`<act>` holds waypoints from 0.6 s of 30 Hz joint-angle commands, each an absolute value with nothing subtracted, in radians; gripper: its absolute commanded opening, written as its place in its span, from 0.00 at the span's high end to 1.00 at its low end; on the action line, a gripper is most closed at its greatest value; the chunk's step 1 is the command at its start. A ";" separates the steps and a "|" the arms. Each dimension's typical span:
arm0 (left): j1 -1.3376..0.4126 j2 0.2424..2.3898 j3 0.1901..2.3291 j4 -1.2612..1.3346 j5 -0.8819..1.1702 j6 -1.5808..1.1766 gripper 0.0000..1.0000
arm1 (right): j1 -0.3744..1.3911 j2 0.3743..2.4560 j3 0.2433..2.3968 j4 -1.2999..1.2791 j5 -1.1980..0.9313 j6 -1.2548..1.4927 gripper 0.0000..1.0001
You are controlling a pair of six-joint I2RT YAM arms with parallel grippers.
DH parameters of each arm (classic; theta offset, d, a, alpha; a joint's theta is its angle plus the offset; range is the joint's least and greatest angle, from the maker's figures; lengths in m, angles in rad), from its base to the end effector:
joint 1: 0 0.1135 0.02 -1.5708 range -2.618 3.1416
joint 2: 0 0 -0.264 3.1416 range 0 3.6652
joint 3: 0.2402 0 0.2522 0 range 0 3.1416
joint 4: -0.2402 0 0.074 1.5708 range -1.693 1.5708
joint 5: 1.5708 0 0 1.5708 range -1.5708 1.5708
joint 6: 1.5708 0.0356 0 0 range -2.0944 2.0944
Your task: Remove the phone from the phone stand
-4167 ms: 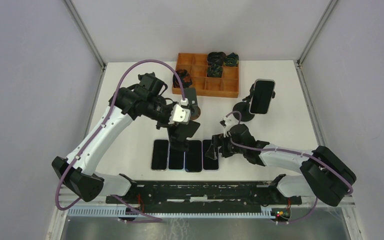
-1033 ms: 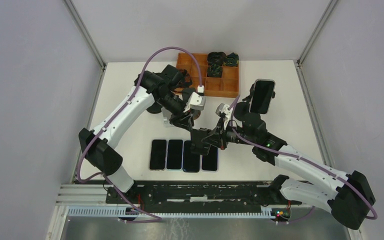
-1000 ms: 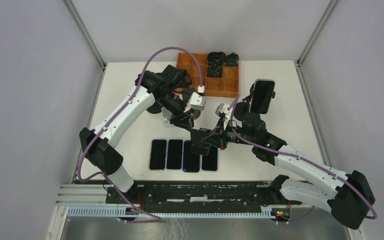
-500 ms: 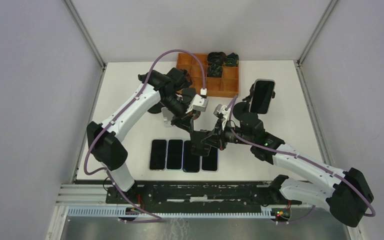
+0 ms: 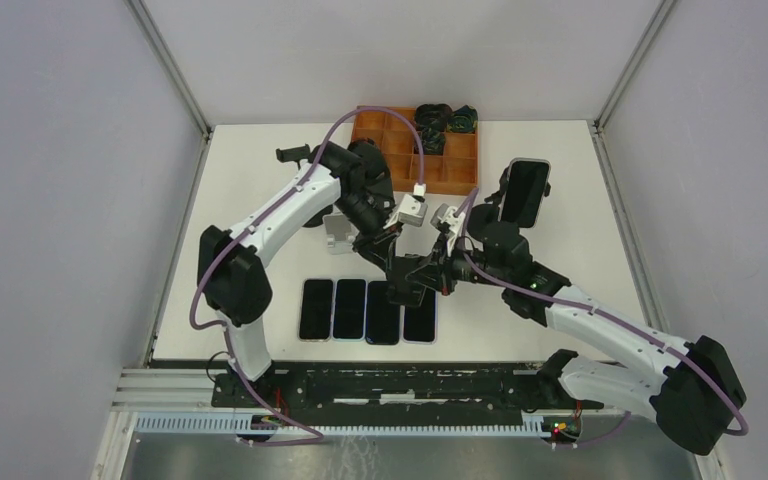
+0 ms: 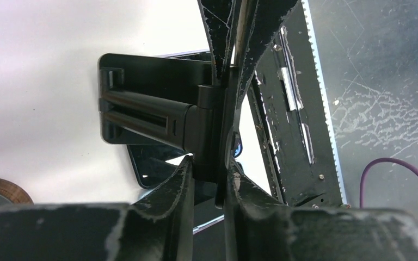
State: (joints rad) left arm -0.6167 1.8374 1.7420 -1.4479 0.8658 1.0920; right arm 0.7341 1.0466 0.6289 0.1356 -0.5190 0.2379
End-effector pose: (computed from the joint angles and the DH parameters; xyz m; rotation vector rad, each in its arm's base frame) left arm 0.2631 -0.2198 0.3075 2.0219 1.7382 -1.1889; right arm 0.1640 0.1718 0.2683 -0.8511 1.7847 1.1357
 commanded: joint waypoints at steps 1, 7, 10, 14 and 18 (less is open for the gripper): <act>-0.623 1.864 1.800 -1.449 0.866 1.118 0.96 | 0.712 1.033 0.672 0.234 -0.510 0.217 1.00; -0.623 1.909 1.859 -1.387 0.838 1.064 0.98 | 0.682 1.019 0.665 0.184 -0.484 0.207 0.78; -0.623 1.945 1.911 -1.386 0.814 1.052 0.98 | 0.665 0.997 0.658 0.145 -0.453 0.202 0.47; -0.619 2.001 1.991 -1.358 0.762 1.012 0.98 | 0.627 0.920 0.663 0.062 -0.310 0.218 0.17; -0.610 2.082 2.089 -1.314 0.709 0.972 0.98 | 0.605 0.828 0.697 -0.041 -0.191 0.244 0.08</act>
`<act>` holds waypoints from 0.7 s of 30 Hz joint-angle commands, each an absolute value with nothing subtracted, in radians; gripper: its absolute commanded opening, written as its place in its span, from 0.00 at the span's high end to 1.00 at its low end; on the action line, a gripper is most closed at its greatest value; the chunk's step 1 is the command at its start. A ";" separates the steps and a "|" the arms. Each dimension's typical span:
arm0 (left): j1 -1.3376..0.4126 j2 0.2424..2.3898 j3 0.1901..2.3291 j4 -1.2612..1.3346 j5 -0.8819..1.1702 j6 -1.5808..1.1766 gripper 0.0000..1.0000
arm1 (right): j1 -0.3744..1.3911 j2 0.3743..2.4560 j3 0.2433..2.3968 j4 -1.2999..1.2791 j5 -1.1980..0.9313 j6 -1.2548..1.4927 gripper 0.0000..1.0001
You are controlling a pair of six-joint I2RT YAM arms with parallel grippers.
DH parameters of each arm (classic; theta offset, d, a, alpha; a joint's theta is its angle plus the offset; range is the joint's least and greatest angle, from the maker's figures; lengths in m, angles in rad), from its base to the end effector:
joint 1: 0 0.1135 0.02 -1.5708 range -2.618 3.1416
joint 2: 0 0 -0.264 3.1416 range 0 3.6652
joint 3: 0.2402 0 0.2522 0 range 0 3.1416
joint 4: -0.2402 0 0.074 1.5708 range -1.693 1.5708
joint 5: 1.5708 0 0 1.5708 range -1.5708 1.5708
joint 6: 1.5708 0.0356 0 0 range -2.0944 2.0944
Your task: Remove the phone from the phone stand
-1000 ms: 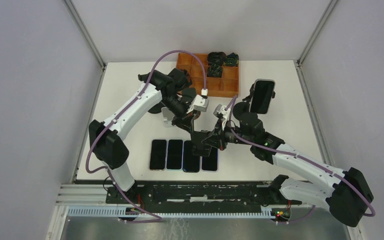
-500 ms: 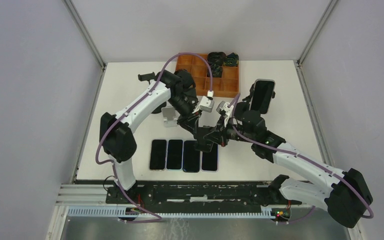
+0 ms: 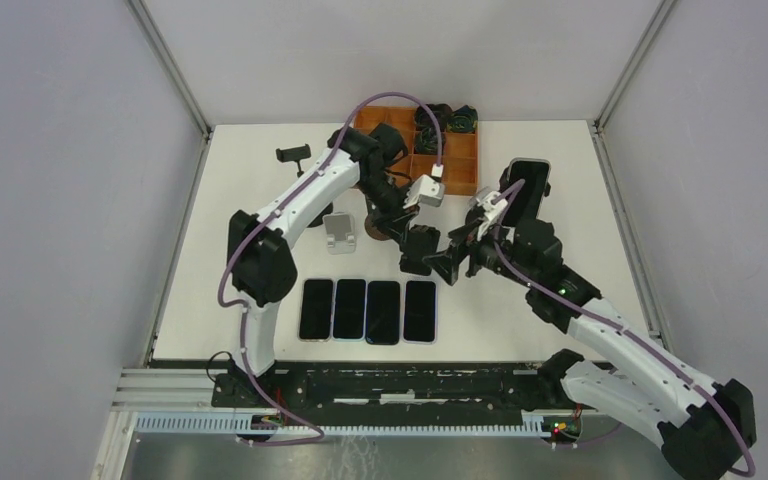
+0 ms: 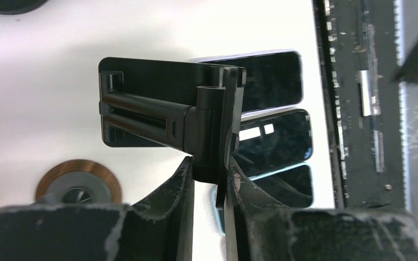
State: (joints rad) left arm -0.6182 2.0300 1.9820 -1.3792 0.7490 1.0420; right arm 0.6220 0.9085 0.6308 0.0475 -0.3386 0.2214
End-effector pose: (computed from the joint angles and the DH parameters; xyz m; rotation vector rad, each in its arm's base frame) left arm 0.3110 -0.2509 0.2993 2.0281 1.7518 -0.9889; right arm 0.1674 0.1345 0.2877 -0.6185 1.7767 0.8957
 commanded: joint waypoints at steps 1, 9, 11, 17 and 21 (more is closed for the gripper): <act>-0.608 2.104 2.105 -1.308 0.697 0.966 0.98 | 0.606 0.805 0.716 -0.071 -0.165 0.248 0.07; -0.603 2.280 2.276 -1.253 0.572 0.940 0.98 | 0.598 0.749 0.934 -0.294 -0.027 0.258 0.02; -0.603 2.291 2.270 -1.217 0.551 0.937 0.98 | 0.594 0.765 1.005 -0.343 -0.006 0.255 0.02; -0.601 2.311 2.216 -1.108 0.512 0.939 0.98 | 0.577 0.867 1.193 -0.434 0.018 0.234 0.02; -0.596 2.337 2.223 -1.060 0.500 0.925 0.96 | 0.550 0.916 1.258 -0.466 0.046 0.219 0.02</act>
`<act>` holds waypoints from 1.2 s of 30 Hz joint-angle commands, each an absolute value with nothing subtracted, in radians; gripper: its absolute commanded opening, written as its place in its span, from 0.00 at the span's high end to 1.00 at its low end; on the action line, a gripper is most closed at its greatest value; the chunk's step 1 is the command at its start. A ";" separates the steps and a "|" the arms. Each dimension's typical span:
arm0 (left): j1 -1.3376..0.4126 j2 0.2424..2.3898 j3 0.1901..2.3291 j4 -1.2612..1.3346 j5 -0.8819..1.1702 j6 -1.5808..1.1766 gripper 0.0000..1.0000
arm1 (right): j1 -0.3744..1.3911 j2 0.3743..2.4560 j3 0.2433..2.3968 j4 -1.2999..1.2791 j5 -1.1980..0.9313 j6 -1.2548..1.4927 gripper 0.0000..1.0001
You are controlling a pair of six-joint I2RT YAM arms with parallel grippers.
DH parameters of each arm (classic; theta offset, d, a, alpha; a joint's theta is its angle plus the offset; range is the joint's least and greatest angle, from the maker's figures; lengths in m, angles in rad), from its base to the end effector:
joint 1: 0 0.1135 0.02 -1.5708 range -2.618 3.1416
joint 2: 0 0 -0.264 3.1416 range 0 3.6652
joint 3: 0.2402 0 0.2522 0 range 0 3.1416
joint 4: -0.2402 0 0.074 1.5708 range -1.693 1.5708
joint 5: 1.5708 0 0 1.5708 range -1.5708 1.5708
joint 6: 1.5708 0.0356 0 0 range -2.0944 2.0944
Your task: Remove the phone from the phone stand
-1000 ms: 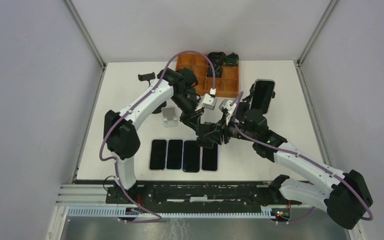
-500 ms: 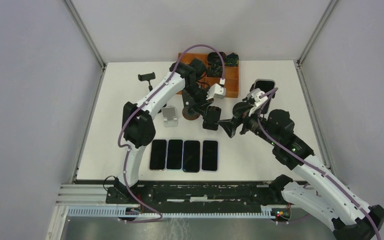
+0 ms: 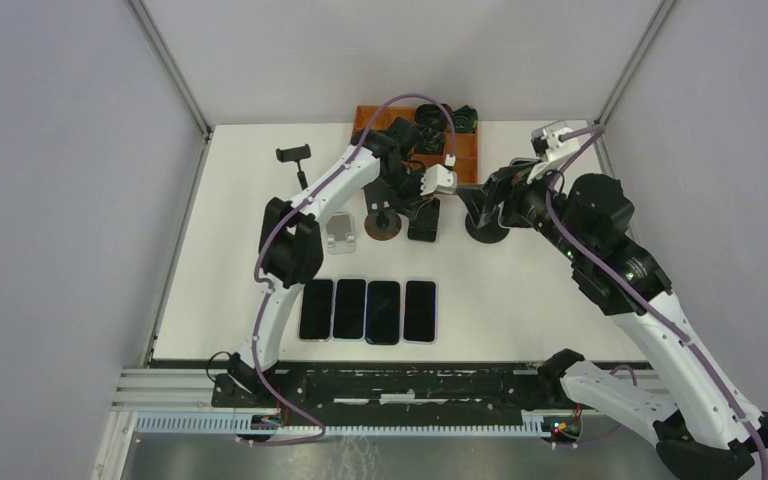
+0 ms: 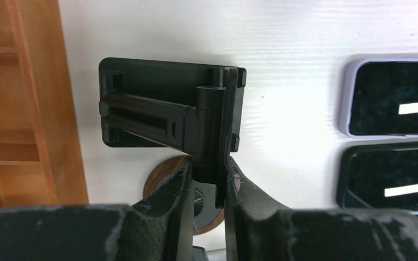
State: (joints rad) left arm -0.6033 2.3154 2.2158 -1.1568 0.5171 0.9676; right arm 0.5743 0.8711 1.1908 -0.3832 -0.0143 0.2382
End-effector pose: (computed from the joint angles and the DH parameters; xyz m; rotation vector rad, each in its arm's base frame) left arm 0.3862 -0.2874 0.2432 1.9723 1.8134 -0.6194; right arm 0.1450 0.0944 0.4425 -0.2907 1.6468 0.6311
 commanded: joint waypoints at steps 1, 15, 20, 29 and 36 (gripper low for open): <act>-0.595 2.339 2.222 -1.044 0.502 0.915 0.89 | 0.536 0.927 1.268 -0.474 0.054 0.212 0.02; -0.591 2.035 2.004 -0.856 0.576 0.826 0.00 | 0.110 0.973 1.251 -0.486 -0.103 0.165 0.02; -0.589 1.935 1.999 -0.856 0.578 0.739 0.00 | 0.021 0.973 1.159 -0.416 -0.175 0.182 0.02; -0.570 1.823 1.997 -0.907 0.592 0.622 0.00 | -0.054 1.024 1.010 -0.169 -0.403 0.236 0.02; -0.569 1.757 1.935 -0.960 0.631 0.645 0.00 | -0.061 1.081 0.984 -0.029 -0.476 0.285 0.04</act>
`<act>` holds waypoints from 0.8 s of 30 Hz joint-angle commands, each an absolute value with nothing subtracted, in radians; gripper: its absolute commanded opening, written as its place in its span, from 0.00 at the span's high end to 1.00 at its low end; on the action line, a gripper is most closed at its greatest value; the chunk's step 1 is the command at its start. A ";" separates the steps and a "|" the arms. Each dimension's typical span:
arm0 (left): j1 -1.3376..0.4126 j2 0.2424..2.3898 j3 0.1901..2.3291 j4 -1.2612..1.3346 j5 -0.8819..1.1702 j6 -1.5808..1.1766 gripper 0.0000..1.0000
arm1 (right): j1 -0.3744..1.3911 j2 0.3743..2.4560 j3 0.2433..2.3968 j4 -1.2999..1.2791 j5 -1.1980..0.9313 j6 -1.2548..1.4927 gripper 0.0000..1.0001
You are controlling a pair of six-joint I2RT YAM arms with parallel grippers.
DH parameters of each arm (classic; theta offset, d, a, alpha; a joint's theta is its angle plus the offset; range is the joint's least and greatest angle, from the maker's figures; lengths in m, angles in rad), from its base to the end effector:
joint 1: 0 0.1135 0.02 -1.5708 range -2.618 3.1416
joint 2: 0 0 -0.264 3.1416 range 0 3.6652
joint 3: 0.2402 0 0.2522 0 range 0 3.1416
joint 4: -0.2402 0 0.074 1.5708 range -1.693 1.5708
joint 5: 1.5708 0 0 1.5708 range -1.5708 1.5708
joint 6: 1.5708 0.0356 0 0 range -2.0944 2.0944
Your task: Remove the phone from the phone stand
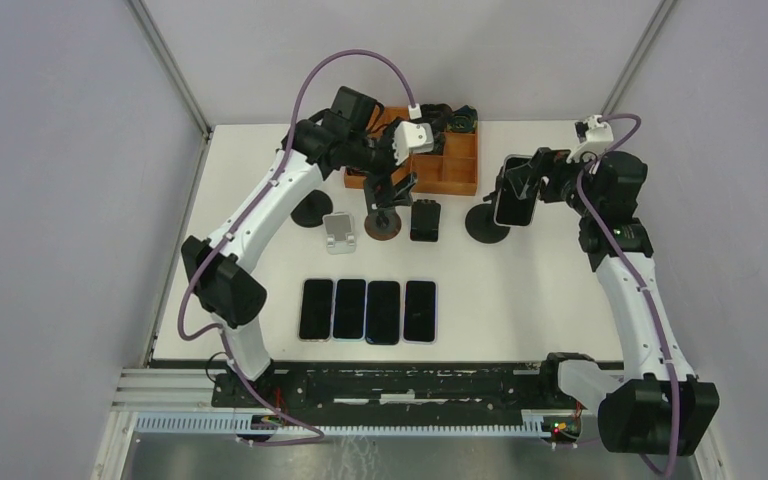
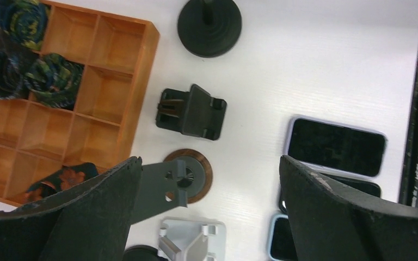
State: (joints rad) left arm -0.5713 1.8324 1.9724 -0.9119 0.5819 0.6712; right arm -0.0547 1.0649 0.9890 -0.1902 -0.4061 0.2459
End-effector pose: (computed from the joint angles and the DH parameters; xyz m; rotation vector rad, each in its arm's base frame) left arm 0.3232 -0.2310 0.3898 1.5396 1.6626 -0.6250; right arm 0.2442 0.0007 0.3576 -0.0105 1.8443 0.5062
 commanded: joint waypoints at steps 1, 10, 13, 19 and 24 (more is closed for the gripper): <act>-0.569 1.746 1.919 -0.965 0.637 0.654 0.00 | -0.061 1.087 0.979 -0.012 -0.483 0.294 0.05; -0.569 1.695 1.835 -0.997 0.703 0.648 0.00 | -0.061 1.090 0.888 0.111 -0.547 0.385 0.36; -0.568 1.696 1.843 -0.997 0.689 0.624 0.00 | -0.061 1.071 0.879 0.127 -0.550 0.406 0.59; -0.568 1.669 1.868 -0.949 0.635 0.559 0.00 | -0.060 1.039 0.895 0.140 -0.568 0.443 0.92; -0.565 1.591 1.779 -0.825 0.606 0.520 0.00 | -0.060 1.020 0.908 0.185 -0.634 0.518 1.00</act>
